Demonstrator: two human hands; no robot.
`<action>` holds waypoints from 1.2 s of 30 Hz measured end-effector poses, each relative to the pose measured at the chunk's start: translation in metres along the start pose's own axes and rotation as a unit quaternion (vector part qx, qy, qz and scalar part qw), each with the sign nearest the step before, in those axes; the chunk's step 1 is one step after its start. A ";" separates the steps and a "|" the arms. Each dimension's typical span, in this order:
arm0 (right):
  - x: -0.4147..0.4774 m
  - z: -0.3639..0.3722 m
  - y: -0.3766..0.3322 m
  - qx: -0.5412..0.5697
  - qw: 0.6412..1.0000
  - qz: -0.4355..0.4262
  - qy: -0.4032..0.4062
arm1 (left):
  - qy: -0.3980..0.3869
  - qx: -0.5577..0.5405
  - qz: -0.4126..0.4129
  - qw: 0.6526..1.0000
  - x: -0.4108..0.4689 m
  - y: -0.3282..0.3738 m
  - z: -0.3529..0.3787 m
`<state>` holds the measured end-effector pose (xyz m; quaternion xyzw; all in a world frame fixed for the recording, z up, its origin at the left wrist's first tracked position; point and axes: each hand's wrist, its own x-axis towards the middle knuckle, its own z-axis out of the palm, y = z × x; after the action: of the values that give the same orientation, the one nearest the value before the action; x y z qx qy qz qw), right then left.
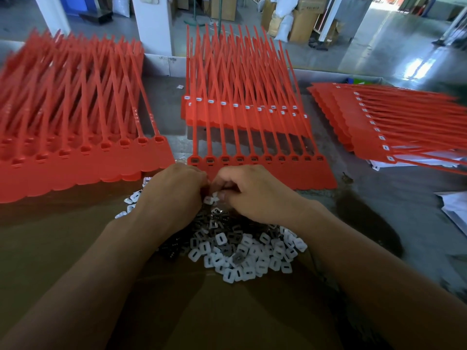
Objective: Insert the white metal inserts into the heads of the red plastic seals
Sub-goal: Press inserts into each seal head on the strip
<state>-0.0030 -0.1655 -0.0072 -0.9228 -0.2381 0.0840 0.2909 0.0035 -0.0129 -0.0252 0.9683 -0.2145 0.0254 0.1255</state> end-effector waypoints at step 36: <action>0.094 -0.001 0.002 -0.108 0.990 0.092 0.021 | -0.013 0.124 -0.005 0.992 0.000 0.013 -0.002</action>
<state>0.0807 -0.1217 -0.0091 -0.9683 -0.1542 0.0648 0.1852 -0.0026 -0.0240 -0.0200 0.9777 -0.2064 0.0389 0.0020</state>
